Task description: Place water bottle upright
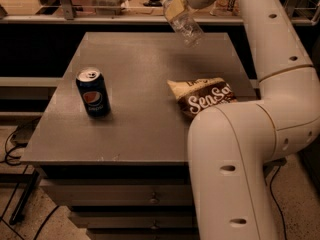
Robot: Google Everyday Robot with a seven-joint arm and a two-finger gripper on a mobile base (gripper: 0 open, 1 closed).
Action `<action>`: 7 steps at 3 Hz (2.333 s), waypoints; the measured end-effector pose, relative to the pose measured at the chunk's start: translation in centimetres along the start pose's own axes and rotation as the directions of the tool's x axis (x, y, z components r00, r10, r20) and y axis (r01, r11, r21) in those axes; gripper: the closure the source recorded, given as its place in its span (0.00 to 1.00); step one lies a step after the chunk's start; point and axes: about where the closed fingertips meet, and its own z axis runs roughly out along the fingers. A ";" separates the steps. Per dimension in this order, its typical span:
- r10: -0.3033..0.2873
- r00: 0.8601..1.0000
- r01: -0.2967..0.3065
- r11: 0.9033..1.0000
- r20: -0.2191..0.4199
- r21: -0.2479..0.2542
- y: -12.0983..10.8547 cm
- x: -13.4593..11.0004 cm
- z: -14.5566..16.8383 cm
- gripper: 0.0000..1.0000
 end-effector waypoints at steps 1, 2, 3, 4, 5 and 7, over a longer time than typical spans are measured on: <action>-0.140 0.986 0.143 0.989 0.090 -0.031 1.3 -2.1 -4.1 1.00; -0.221 0.968 0.224 0.974 0.122 -0.010 1.3 -2.9 -6.7 1.00; -0.230 0.965 0.233 0.972 0.122 -0.009 1.4 -2.9 -6.7 1.00; -0.265 0.960 0.268 0.963 0.091 -0.015 1.8 -2.5 -5.8 1.00; -0.363 0.925 0.368 0.930 0.114 -0.026 2.3 -2.6 -6.1 1.00; -0.663 0.721 0.676 0.737 0.203 0.006 2.8 -2.8 -8.3 1.00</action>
Offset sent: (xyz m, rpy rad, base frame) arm -0.0545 -0.0258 0.0961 -0.0780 -0.2862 0.2083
